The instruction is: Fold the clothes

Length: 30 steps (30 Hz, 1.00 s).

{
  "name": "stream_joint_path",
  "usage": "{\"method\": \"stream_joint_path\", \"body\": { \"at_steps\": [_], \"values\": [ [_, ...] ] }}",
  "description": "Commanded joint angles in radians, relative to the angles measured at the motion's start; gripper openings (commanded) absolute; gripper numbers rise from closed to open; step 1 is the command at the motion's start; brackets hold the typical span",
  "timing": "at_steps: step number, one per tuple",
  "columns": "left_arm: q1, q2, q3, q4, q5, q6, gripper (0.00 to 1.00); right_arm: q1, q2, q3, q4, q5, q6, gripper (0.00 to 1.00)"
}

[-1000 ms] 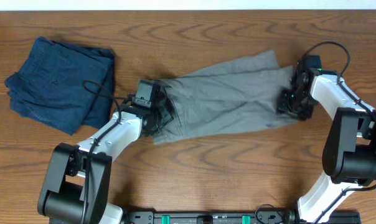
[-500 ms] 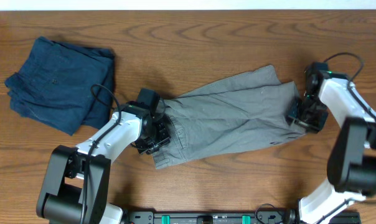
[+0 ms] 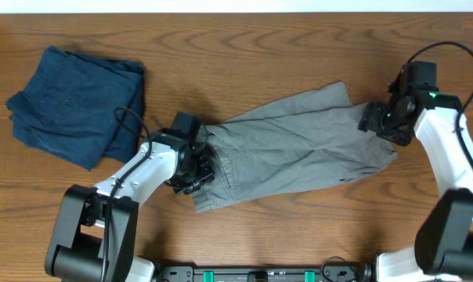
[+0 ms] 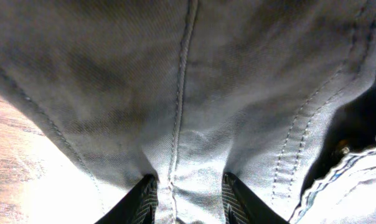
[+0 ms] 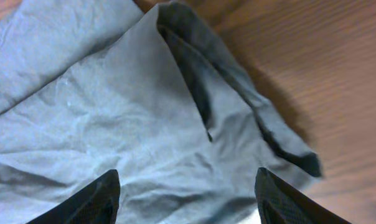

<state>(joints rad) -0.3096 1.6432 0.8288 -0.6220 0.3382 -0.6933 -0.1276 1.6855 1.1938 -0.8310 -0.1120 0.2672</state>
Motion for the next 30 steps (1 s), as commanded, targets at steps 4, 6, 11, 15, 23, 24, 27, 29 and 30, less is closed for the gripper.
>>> {"method": "stream_joint_path", "body": {
  "at_steps": [4,6,11,15,23,24,27,29,30],
  "values": [
    [-0.002,0.025,-0.032,0.021,-0.035,0.027,0.37,0.027,0.149,-0.002,0.069,-0.09,-0.052,0.64],
    [-0.002,0.025,-0.032,0.021,-0.035,0.027,0.37,0.031,0.185,-0.002,0.094,-0.087,-0.051,0.62],
    [-0.002,0.025,-0.032,0.021,-0.035,0.027,0.37,0.031,0.203,0.0,0.144,-0.095,-0.052,0.01],
    [-0.002,0.025,-0.032,0.021,-0.035,0.027,0.37,0.029,0.184,0.011,0.198,-0.2,-0.093,0.01],
    [-0.002,0.025,-0.032,0.021,-0.035,0.027,0.37,0.024,0.172,0.017,0.556,-0.246,0.034,0.54],
    [-0.002,0.025,-0.032,0.021,-0.035,0.027,0.37,0.026,0.172,0.017,0.599,-0.255,0.045,0.59],
    [-0.002,0.025,-0.032,0.022,-0.035,0.027,0.37,0.027,0.172,0.017,0.66,-0.286,0.051,0.72],
    [-0.002,0.025,-0.032,0.022,-0.035,0.027,0.37,0.027,0.171,0.017,0.657,-0.302,0.05,0.69],
    [-0.002,0.025,-0.032,0.021,-0.035,0.027,0.37,0.026,0.171,0.017,0.641,-0.31,0.048,0.63]
  ]
}}
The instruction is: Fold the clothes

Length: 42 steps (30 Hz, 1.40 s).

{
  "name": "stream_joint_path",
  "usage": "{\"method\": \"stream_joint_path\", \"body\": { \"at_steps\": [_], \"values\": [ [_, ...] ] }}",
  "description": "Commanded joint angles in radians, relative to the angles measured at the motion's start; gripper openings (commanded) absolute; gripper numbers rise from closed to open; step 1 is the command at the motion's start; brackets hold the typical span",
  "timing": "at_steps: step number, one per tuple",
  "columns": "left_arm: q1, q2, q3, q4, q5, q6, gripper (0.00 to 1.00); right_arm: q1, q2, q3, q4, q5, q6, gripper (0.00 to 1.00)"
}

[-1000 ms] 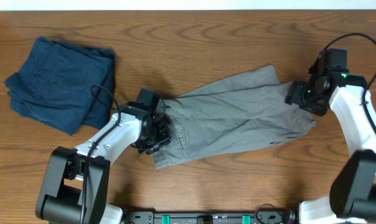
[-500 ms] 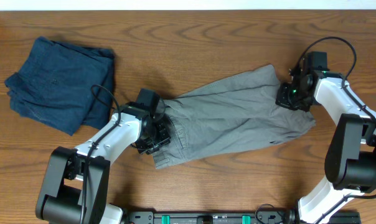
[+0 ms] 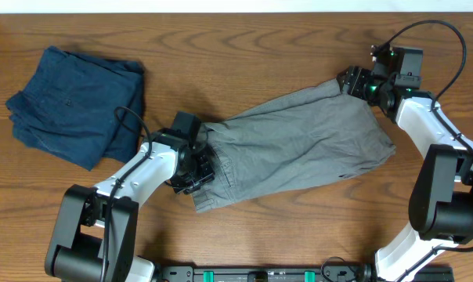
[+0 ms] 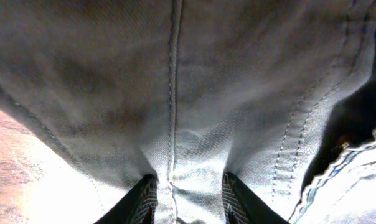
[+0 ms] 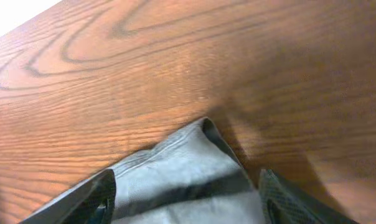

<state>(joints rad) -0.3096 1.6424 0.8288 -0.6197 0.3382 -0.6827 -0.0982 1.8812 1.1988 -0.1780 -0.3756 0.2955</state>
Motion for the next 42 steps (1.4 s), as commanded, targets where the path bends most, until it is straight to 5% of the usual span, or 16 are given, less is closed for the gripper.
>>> {"method": "stream_joint_path", "body": {
  "at_steps": [1,3,11,27,42],
  "values": [
    [-0.002,0.026,-0.032,0.019,-0.035,0.017,0.37,-0.006,-0.025,0.013,-0.042,-0.048,0.004,0.55],
    [-0.002,0.026,-0.032,0.019,-0.035,0.017,0.37,-0.014,-0.032,0.013,-0.126,-0.039,-0.028,0.46],
    [-0.002,0.026,-0.032,0.019,-0.036,0.017,0.37,-0.048,-0.05,0.011,-0.446,-0.029,-0.119,0.5],
    [-0.002,0.026,-0.032,0.019,-0.036,0.017,0.37,0.021,-0.048,-0.005,-0.626,0.085,-0.108,0.49],
    [-0.002,0.026,-0.032,0.019,-0.036,0.017,0.37,0.056,-0.047,-0.137,-0.351,0.083,0.04,0.51]
  ]
}}
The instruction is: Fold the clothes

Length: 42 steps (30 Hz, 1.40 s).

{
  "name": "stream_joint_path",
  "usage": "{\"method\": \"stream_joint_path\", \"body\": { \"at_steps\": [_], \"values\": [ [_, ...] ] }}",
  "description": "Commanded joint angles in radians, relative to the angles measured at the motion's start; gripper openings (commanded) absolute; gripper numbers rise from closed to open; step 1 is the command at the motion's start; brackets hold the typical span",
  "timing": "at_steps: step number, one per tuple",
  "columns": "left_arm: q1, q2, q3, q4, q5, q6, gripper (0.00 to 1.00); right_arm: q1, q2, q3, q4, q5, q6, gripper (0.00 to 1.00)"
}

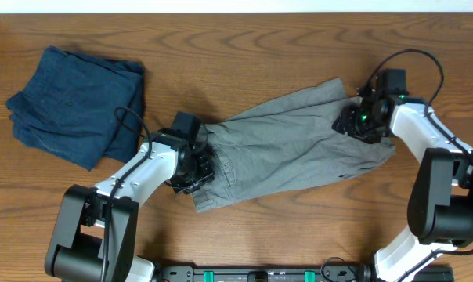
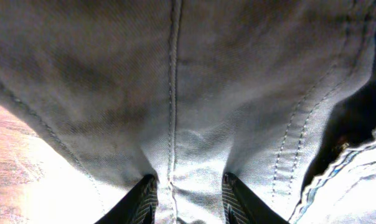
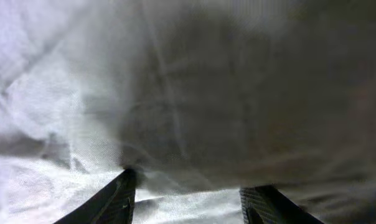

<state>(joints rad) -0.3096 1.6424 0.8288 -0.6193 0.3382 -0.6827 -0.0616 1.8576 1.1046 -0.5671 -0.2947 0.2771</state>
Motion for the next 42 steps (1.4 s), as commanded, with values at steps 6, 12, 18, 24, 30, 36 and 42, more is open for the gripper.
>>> {"method": "stream_joint_path", "body": {
  "at_steps": [6,12,18,24,30,36,42],
  "values": [
    [-0.002,0.026,-0.032,0.019,-0.036,0.017,0.37,0.053,-0.023,-0.079,0.314,-0.003,0.155,0.5],
    [-0.002,0.026,-0.032,0.019,-0.036,0.017,0.37,0.064,-0.023,-0.079,0.712,-0.057,0.303,0.5],
    [-0.002,0.026,-0.032,0.019,-0.036,0.017,0.37,0.063,-0.023,-0.079,0.908,-0.054,0.328,0.51],
    [-0.002,0.026,-0.032,0.019,-0.036,0.017,0.37,0.039,-0.033,-0.079,0.896,-0.221,0.328,0.44],
    [-0.002,0.019,-0.031,0.013,-0.035,0.022,0.36,0.013,-0.1,-0.079,0.667,-0.39,0.292,0.43],
    [-0.002,-0.122,-0.028,-0.027,-0.075,0.054,0.41,0.013,-0.13,-0.079,0.293,-0.175,0.052,0.44],
    [-0.001,-0.274,-0.028,-0.101,-0.254,-0.01,0.82,0.013,-0.129,-0.079,0.09,0.105,-0.042,0.53]
  ]
}}
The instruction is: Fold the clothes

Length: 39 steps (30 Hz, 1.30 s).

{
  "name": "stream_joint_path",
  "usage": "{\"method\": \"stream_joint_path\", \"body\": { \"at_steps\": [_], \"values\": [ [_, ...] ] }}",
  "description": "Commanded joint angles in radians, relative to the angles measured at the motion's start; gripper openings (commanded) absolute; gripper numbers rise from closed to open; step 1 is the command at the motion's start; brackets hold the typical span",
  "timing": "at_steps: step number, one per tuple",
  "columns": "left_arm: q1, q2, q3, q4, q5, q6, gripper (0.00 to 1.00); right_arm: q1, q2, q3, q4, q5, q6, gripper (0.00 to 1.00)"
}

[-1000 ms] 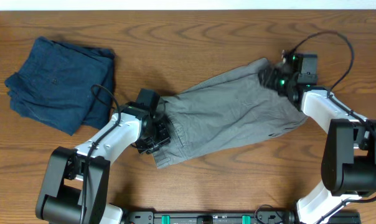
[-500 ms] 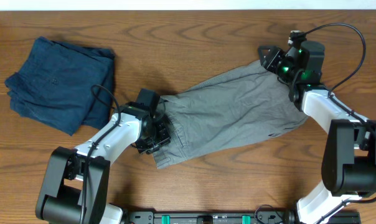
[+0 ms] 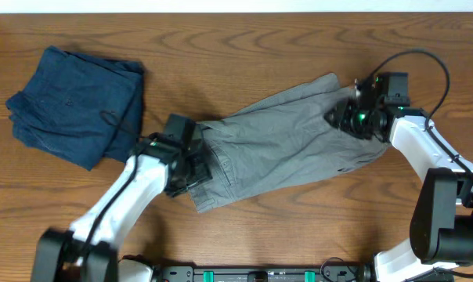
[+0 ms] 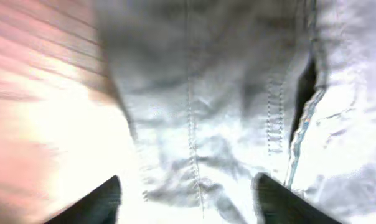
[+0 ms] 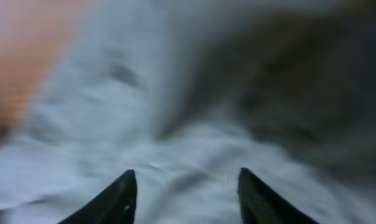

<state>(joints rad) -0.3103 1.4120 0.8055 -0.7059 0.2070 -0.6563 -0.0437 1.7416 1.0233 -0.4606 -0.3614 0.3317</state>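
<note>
Grey shorts (image 3: 283, 149) lie spread diagonally across the middle of the wooden table, waistband at lower left and leg ends at upper right. My left gripper (image 3: 199, 166) hovers over the waistband end. In the left wrist view it (image 4: 189, 199) stands open, fingers wide apart over the seamed waistband (image 4: 194, 93). My right gripper (image 3: 342, 119) sits on the upper leg end. The blurred right wrist view shows it (image 5: 187, 193) partly closed, with grey cloth (image 5: 188, 124) bunched between the fingers.
A folded dark blue garment (image 3: 72, 106) lies at the far left of the table (image 3: 244, 39), close to my left arm. Black cables trail from both arms. Bare wood runs along the back and the front right.
My left gripper has opened and let go of the waistband, and the arm has lifted. My right gripper has shifted slightly left, and the shorts' upper leg corner moved with it.
My left gripper stayed shut on the waistband through all earlier moments. My right gripper was open beside the leg end, then open at the top corner by bare wood, then down on the leg cloth. Now the left is open and the right holds cloth.
</note>
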Motion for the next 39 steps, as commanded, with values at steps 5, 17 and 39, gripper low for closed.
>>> {"method": "stream_joint_path", "body": {
  "at_steps": [5,17,39],
  "values": [
    [-0.001,-0.048,-0.005,0.019,-0.117,-0.068,0.83,-0.001,-0.011,0.002,-0.024,0.163,-0.109,0.53],
    [-0.002,0.034,-0.005,0.051,-0.033,-0.067,0.78,0.066,0.094,0.002,0.092,0.171,-0.108,0.25],
    [-0.147,0.285,-0.02,0.232,-0.031,-0.068,0.5,0.121,0.163,0.002,0.432,0.174,-0.083,0.01]
  ]
}}
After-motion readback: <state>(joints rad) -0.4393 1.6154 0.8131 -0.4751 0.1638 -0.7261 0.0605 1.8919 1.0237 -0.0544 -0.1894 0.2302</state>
